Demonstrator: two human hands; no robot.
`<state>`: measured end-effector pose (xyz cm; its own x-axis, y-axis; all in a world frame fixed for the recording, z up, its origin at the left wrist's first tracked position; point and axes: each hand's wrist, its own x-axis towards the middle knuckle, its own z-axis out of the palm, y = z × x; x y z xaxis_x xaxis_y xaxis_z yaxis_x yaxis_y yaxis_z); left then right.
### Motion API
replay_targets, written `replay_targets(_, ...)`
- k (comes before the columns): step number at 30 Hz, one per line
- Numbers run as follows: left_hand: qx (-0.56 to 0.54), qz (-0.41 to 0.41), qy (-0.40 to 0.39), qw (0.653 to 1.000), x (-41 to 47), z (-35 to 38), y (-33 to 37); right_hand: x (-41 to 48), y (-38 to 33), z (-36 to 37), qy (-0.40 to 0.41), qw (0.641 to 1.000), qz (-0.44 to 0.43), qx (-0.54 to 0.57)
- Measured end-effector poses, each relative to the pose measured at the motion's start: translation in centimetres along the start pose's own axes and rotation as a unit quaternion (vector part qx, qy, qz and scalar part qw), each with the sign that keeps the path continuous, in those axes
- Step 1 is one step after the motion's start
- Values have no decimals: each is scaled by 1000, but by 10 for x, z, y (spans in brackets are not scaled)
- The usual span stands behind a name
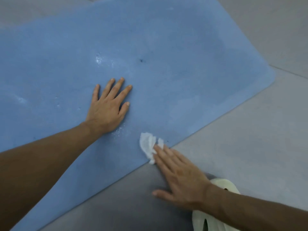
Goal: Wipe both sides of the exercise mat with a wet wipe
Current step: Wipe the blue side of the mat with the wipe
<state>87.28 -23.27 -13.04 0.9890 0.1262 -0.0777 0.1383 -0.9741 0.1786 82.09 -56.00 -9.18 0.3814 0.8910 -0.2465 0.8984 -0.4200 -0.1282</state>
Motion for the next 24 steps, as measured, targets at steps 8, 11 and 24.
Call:
replay_targets(8,-11,8,-20,1000,0,-4,-5,6,17,11,23,999,-38,-10)
replay_targets(11,-12,9,-21,1000,0,-3,-5,17,68,1,52,996,65,-17)
replay_targets(24,-10,-24,-36,999,-18,-10,-25,70,102,-16,37,972,217,87)
